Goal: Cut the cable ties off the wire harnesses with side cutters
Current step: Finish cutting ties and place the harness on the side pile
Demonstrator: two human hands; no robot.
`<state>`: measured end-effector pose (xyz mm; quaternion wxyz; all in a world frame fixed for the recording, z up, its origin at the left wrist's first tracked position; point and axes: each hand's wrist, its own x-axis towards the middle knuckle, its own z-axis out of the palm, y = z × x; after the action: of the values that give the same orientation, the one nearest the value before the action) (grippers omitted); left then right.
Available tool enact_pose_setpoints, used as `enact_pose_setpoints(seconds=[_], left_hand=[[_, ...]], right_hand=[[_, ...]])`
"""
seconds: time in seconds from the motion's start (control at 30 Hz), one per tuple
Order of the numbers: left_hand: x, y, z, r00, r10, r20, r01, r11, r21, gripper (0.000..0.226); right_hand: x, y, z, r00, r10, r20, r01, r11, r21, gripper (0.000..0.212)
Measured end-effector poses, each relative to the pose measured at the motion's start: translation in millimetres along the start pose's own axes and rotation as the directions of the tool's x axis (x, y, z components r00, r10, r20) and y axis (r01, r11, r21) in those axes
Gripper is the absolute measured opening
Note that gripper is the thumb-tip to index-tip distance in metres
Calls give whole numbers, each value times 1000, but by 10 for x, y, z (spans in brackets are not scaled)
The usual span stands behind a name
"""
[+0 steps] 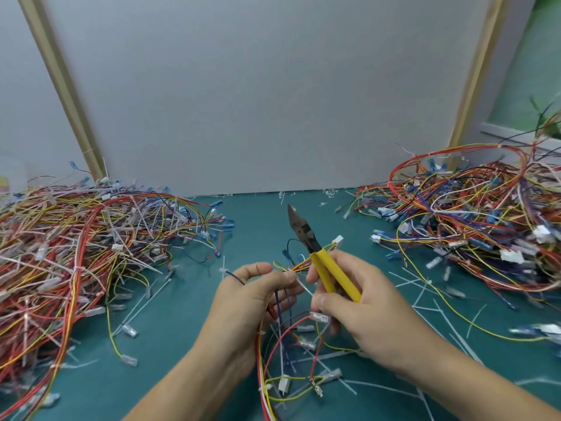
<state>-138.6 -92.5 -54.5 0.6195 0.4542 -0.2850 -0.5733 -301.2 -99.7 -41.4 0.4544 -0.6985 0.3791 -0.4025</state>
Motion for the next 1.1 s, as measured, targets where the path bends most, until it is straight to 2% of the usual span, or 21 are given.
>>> enact_pose_setpoints(seconds=[0.1, 0.13, 0.33, 0.4, 0.5, 0.53, 0.6, 0.67, 0.73, 0.8, 0.87, 0.97, 1.1], left_hand=[[11, 87, -67, 988, 113, 109, -139, 950, 281, 15], [12, 128, -93, 981, 107, 161, -158, 923, 350, 9], [23, 252, -172, 951, -159, 267, 1, 859, 512, 12], [27, 273, -188, 940, -185, 287, 12, 859, 512, 16], [22, 285, -178, 967, -51, 249, -71, 885, 460, 13], [15, 284, -166, 974, 15, 226, -116, 889, 443, 13], [2, 269, -148, 973, 147, 180, -212, 879, 426, 11], [-11, 249, -132, 952, 266, 154, -306, 858, 411, 12], [-33, 220, -107, 917, 374, 142, -399, 827, 397, 16], [-61, 191, -78, 881, 452, 140, -469, 793, 388, 18], [-75, 171, -65, 851, 502, 155, -521, 765, 378, 18], [-94, 156, -67, 826, 533, 181, -557, 725, 404, 14], [-129, 149, -59, 794, 569, 213, -598, 670, 440, 12]], right_hand=[[27, 27, -100, 999, 3, -53, -2, 1000, 17, 33], [39, 32, -136, 998, 4, -69, -3, 1000, 20, 33], [68, 16, -224, 997, 24, -77, -25, 1000, -11, 22], [73, 16, -247, 995, 18, -102, -25, 997, -73, 25], [79, -107, -296, 967, -21, -254, -14, 991, -135, 6], [62, -175, -322, 955, -26, -297, -11, 993, -121, 6], [-21, -308, -363, 949, -6, -314, 1, 1000, -16, 33], [-120, -408, -313, 976, 86, -198, -58, 988, 145, 51], [-205, -401, -202, 975, 220, -15, -207, 938, 278, 58], [-253, -326, -98, 926, 358, 123, -378, 860, 343, 52], [-268, -266, -33, 872, 441, 211, -489, 802, 343, 53], [-259, -216, -30, 845, 461, 271, -532, 774, 344, 55], [-257, -191, -53, 866, 422, 269, -498, 778, 384, 52]])
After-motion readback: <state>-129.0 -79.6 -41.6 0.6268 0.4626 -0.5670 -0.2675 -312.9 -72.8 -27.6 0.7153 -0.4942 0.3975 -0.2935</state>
